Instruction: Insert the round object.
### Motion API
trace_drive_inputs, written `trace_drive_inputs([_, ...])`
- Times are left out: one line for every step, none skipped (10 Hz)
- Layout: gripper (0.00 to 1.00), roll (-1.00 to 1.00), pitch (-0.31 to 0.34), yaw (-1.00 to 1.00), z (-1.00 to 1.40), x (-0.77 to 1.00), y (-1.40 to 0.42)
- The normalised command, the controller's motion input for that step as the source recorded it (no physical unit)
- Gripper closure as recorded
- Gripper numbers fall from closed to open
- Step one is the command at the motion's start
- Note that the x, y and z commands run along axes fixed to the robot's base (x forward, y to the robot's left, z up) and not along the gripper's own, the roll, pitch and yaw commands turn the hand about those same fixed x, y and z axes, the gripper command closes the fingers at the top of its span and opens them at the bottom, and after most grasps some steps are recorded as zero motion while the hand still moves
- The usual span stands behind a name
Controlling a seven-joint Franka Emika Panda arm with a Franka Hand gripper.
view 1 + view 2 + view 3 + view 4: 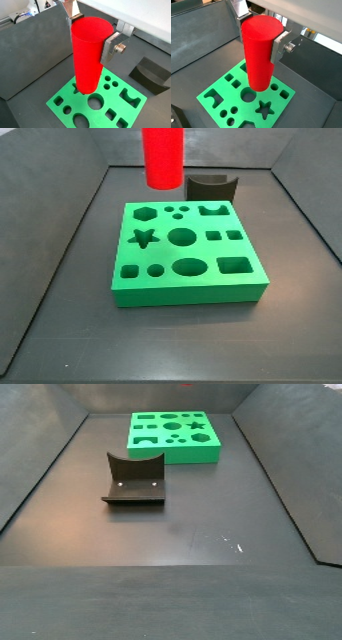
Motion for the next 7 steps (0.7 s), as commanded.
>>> trace_drive_inputs([1.00,0.02,-0.033,0.00,-0.27,-0.10,0.00])
trace_drive_inputs([1.00,0.07,-0.104,0.00,-0.46,-0.17,-0.01])
trace_drive_inputs([1.00,0.08,-0.119,0.00,-0.51,-0.16,-0.03])
trace_drive_inputs([1.00,0.10,-0.081,0.00,-0.55,0.00,-0.03])
trace_drive_inputs([1.00,0.11,-0.054,-0.07,-0.56,0.16,0.00])
trace_drive_inputs([1.00,0.07,-0.043,-0.14,-0.55,0.32,0.00])
trace_drive_inputs([1.00,0.06,-0.059,-0.17,-0.52,0.33,0.00])
